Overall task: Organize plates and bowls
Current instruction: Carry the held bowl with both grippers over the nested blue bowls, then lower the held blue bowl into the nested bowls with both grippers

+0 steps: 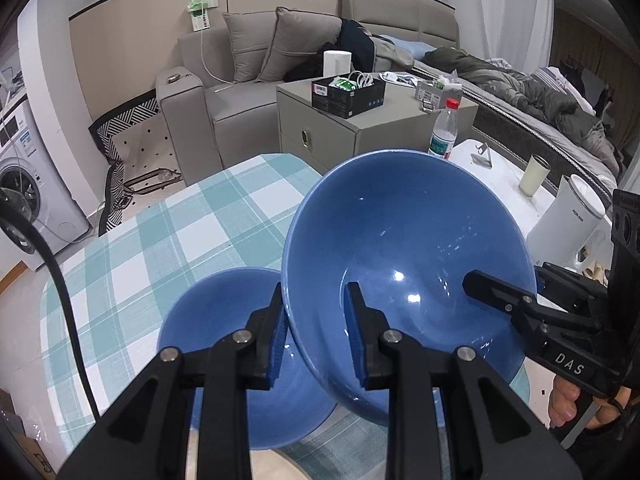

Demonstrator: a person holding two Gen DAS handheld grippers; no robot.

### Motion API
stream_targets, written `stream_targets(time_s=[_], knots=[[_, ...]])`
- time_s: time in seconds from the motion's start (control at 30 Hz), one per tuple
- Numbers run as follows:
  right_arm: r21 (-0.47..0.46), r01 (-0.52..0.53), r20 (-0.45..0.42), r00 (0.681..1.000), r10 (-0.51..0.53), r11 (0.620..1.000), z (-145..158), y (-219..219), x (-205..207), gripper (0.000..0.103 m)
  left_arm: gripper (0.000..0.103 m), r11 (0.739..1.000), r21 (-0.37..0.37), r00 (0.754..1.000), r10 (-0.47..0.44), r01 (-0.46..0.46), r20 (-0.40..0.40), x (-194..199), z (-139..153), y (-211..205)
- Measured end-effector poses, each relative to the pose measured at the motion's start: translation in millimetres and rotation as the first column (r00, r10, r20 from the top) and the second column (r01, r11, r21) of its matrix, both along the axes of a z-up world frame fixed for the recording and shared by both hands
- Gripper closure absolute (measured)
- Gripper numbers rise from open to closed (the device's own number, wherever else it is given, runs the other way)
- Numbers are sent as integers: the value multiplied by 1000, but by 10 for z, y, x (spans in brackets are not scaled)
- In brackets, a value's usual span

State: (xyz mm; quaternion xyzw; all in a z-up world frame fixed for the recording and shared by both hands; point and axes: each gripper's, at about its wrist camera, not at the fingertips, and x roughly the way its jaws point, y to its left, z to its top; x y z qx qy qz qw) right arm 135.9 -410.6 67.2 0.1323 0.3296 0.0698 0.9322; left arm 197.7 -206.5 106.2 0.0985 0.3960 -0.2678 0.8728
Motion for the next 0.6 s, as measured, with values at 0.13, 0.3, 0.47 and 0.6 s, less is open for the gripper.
stream_targets(time_s=[0.13, 0.3, 0.47, 0.6], knots=[[-13, -23, 0, 1000, 23, 1000, 10, 162, 12, 70, 78, 999, -27, 1000, 22, -22, 16, -33, 41, 159], [-32, -59, -11, 998, 58, 998, 13, 380, 58, 70, 78, 997, -51, 998, 55, -54, 22, -28, 52, 363], [-51, -83, -8, 997, 83, 995, 70, 528, 102, 69, 78, 995, -61, 997, 79, -77, 18, 5, 38, 528], [-74, -107, -19, 994, 106, 991, 77, 678, 181, 69, 78, 992, -75, 994, 106, -104, 14, 38, 17, 666]])
